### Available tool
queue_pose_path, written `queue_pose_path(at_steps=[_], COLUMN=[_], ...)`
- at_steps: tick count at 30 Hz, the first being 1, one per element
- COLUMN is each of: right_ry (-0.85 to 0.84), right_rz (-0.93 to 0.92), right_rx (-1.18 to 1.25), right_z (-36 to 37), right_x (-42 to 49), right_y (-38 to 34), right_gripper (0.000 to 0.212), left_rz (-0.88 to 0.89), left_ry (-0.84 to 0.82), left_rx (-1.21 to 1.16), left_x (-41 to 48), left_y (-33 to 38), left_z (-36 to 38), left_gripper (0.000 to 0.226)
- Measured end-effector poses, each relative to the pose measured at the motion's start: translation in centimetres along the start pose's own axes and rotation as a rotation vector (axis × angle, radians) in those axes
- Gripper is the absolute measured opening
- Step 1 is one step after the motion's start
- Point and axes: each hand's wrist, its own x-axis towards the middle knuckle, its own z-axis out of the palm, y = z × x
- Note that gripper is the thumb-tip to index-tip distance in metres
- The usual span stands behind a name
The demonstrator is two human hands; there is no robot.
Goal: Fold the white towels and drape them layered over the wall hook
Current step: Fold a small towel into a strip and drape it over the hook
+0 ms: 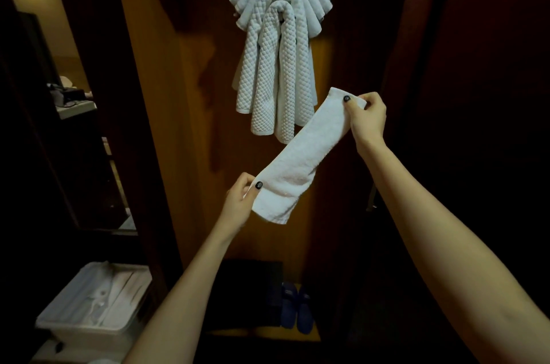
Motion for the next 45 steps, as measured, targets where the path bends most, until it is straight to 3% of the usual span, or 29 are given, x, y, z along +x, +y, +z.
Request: queue_pose_path(at_steps=[2,4,7,12,18,20,27,33,41,43,45], right_ry=[-0.01,-0.033,-0.096,-0.241,-0.418,-0.429,-0.479,-0.399,-0.261,-0.238,-0.241], right_rz=[0.005,0.028,0.086,0.225,0.284,0.313,0.369,0.271,0.184,0.159,0.13], right_rx=[0.01,0.039,0.135,0.307,0.367,0.401,0.448,0.328,0.229,0.21,0.173], right_z=[0.0,0.0,0.0,0.0,0.2,0.0,-1.5,-2.6,-2.8,-3.0,-3.4], right_x=[0.1,0.2,0.3,0.3,0.7,0.9,0.9,1.5,1.7,2.0,2.3], right_y=[0.1,0.2,0.0,-0.8,-2.4,-2.6,-2.0,-1.7,0.0,0.4,0.8], right_gripper=[0.012,0.013,0.013,0.011,0.009,0.009,0.011,0.013,0.013,0.015,0.016], left_rz=[-0.03,-0.076,-0.097,-0.122,-0.219,-0.264,-0.349,-0.287,-0.255,-0.273,-0.303], left_ry=[-0.032,-0.076,-0.2,-0.365,-0.531,-0.545,-0.624,-0.516,-0.235,-0.191,-0.182], left_rx=[-0.043,-0.052,-0.06,-0.088,-0.139,-0.208,-0.206,-0.191,-0.23,-0.274,-0.301], left_x=[-0.3,-0.6,-0.8,-0.9,-1.2,-1.4,-2.2,-2.5,-2.4,-2.2,-2.0], left_y=[0.0,0.0,-0.2,-0.5,0.6,1.2,2.0,0.9,-1.4,-1.7,-1.8], left_z=[-0.2,-0.3,-0.2,0.7,3.4,4.3,6.7,6.8,5.8,5.7,5.2], left_gripper=[0.007,0.022,0.004,0.034,0.018,0.026,0.011,0.012,0.055,0.053,0.036])
